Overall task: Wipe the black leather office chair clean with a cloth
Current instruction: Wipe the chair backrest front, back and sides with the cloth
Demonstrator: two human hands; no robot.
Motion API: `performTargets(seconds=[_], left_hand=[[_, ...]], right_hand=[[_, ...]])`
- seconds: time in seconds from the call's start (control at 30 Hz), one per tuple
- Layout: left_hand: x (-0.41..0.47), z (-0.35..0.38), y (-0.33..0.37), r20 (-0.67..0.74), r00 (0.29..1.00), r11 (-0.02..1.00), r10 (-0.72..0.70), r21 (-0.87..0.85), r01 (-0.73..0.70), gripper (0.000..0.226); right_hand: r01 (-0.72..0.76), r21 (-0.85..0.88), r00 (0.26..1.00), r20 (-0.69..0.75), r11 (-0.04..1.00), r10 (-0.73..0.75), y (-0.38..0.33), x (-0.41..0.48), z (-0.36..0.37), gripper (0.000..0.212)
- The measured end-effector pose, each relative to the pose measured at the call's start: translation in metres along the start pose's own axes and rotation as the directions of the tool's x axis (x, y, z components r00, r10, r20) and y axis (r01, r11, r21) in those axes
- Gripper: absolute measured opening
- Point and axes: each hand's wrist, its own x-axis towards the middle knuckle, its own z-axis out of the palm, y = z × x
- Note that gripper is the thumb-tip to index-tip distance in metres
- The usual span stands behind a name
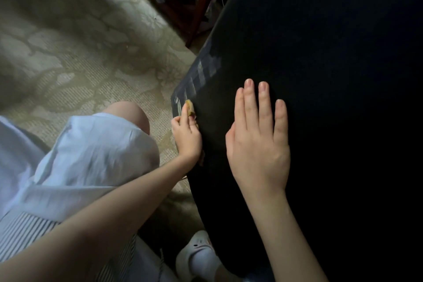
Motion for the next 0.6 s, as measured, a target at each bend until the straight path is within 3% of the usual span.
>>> performTargets(seconds=[0.17, 0.3, 0.43, 0.6], left_hand=[[0.021, -0.001, -0.030, -0.021, 0.967, 0.961, -0.255, 0.105, 0.256, 0.041], [0.024, -0.001, -0.033, -0.029, 0.923, 0.922, -0.384, 0.035, 0.385, 0.039], [0.006, -0.002, -0.007, -0.014, 0.962, 0.961, -0.274, 0.021, 0.274, 0.040], [-0.018, -0.006, 0.050, 0.003, 0.999, 0.994, 0.052, -0.093, -0.051, 0.040]], right_hand=[[-0.027, -0.001, 1.000, 0.003, 1.000, 0.027, -0.004, 0.002, 0.002, 0.053], [-0.015, 0.010, 1.000, 0.016, 1.000, 0.015, -0.002, 0.003, 0.001, 0.054], [0.001, 0.021, 1.000, 0.026, 1.000, -0.001, 0.001, 0.000, 0.000, 0.055], [0.014, 0.030, 0.999, 0.033, 0.999, -0.015, 0.004, -0.007, 0.001, 0.057]])
